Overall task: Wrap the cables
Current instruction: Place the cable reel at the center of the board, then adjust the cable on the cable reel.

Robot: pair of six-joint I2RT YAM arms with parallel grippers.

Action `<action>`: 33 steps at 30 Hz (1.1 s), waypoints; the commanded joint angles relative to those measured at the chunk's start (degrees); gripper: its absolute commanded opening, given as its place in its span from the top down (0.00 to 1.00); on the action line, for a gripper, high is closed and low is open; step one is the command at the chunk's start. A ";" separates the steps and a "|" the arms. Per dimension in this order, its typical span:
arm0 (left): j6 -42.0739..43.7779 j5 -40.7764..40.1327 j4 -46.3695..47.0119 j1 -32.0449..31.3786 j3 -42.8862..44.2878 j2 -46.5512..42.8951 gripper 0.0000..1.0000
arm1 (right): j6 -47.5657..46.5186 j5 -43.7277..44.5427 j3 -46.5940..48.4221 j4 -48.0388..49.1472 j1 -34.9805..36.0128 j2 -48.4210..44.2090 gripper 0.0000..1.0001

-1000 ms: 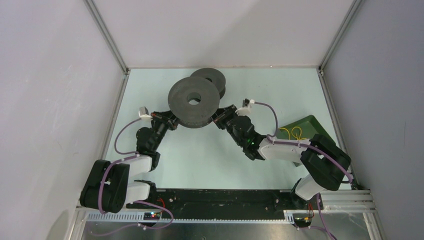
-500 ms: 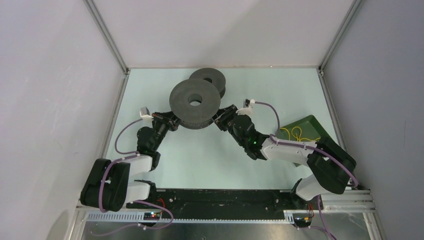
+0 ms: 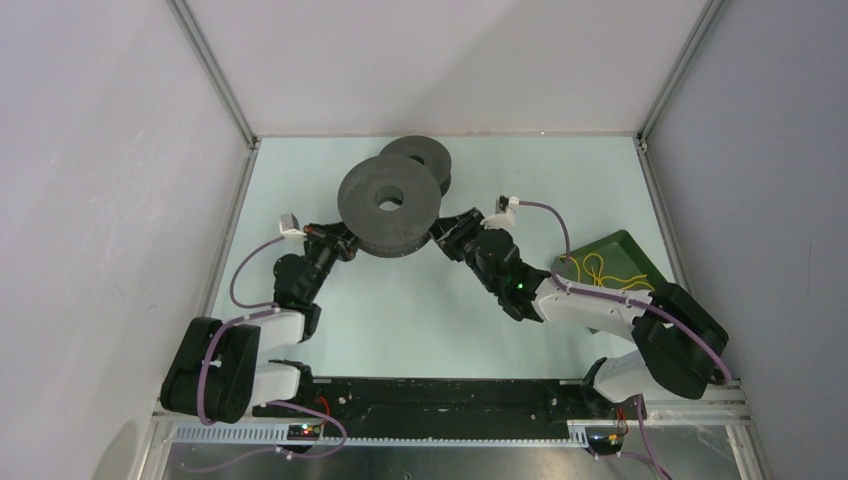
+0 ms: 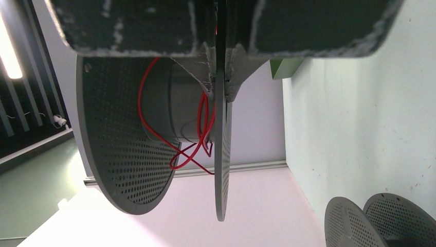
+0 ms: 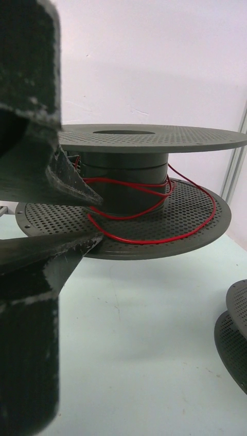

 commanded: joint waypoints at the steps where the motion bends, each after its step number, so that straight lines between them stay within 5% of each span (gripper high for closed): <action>1: -4.13 0.06 11.17 0.00 2.67 -1.78 1.00 | -2.31 1.11 -1.56 -4.03 -0.39 -1.55 0.71; 19: -2.42 1.28 11.48 0.24 2.92 -0.80 1.00 | -7.99 0.46 -4.28 -7.33 -2.44 -9.98 0.71; 33: 2.84 6.69 12.45 0.24 5.03 9.92 1.00 | -16.40 -5.82 -10.56 -5.23 -8.71 -20.67 0.68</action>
